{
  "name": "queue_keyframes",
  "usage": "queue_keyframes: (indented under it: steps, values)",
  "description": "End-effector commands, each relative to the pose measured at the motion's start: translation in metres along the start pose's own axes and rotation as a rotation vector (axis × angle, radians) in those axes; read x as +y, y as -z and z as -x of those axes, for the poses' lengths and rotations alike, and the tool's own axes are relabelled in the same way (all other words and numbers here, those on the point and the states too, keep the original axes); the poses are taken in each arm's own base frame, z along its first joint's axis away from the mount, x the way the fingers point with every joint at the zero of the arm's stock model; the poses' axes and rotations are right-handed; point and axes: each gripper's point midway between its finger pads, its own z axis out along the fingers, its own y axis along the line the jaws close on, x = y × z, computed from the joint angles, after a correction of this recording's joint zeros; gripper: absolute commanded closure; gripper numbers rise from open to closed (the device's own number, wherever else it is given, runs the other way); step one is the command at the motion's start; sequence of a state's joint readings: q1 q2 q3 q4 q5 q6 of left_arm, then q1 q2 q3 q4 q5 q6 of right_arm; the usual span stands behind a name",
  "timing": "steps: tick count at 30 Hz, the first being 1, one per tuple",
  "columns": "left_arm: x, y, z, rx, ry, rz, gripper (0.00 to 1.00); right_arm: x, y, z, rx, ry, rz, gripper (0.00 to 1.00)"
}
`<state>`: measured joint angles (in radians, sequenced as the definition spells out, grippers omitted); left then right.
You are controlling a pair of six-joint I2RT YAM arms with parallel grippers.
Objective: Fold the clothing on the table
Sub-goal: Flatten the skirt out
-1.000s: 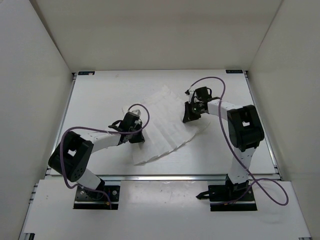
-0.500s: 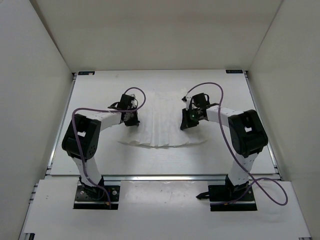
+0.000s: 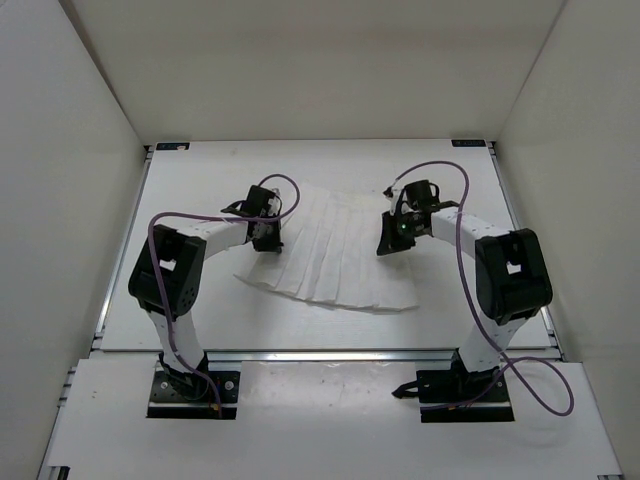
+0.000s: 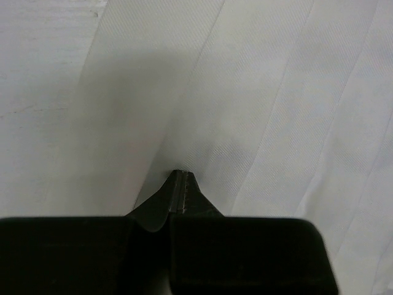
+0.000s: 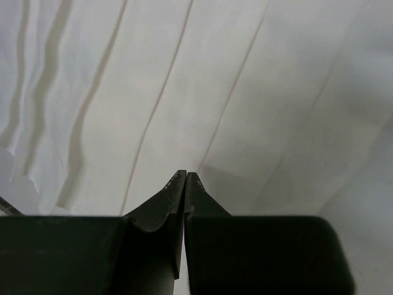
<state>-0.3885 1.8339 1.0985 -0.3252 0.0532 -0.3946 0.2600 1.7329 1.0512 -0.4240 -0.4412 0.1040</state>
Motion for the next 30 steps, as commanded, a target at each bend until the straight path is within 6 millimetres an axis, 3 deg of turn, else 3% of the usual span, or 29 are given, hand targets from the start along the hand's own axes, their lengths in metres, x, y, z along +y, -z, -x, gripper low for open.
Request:
queue_keyframes:
  steps: [1,4,7,10,13,17,19,20,21,22,25,26,28,30]
  values:
    - [0.001,0.018,-0.006,0.017,-0.022,-0.004,1.0,-0.005,0.007,0.035,-0.066,0.021,0.008,1.0]
    - [0.004,0.02,-0.033,0.074,-0.017,0.005,1.0,-0.004,0.002,0.038,-0.064,0.015,0.028,1.0]
    - [0.001,0.023,-0.047,0.096,-0.015,-0.008,1.0,-0.009,-0.01,0.029,-0.057,0.023,0.016,1.0]
    - [0.006,0.028,-0.058,0.109,-0.014,0.009,1.0,-0.008,-0.023,0.015,-0.014,-0.008,0.044,1.0]
    - [0.014,0.034,-0.058,0.099,0.002,0.029,1.0,-0.004,-0.026,0.014,-0.009,-0.014,0.049,1.0]
    - [0.028,0.045,-0.066,0.091,0.036,0.05,1.0,0.001,-0.021,0.032,-0.062,0.003,0.073,0.98]
    - [0.026,0.048,-0.061,0.051,0.055,0.017,1.0,0.003,-0.015,0.041,-0.082,0.012,0.086,0.9]
    - [0.022,0.048,-0.053,0.02,0.059,0.0,0.96,0.005,-0.012,0.05,-0.1,0.025,0.091,0.85]
    - [0.021,0.048,-0.045,0.002,0.07,-0.025,0.84,0.007,-0.004,0.059,-0.127,0.044,0.099,0.77]
    - [0.02,0.05,-0.04,-0.001,0.073,-0.033,0.6,0.004,0.0,0.067,-0.151,0.044,0.091,0.68]
    - [0.004,0.053,-0.004,-0.052,0.033,-0.063,0.26,0.001,0.015,0.095,-0.237,0.082,0.079,0.47]
    - [0.005,0.052,0.0,-0.054,0.028,-0.064,0.15,-0.004,0.018,0.104,-0.257,0.081,0.069,0.44]
    - [-0.004,0.056,0.034,-0.124,0.006,-0.085,0.01,-0.014,0.019,0.125,-0.273,0.07,0.054,0.41]
    - [-0.001,0.057,0.064,-0.19,0.019,-0.08,0.02,-0.024,0.019,0.141,-0.295,0.05,0.035,0.4]
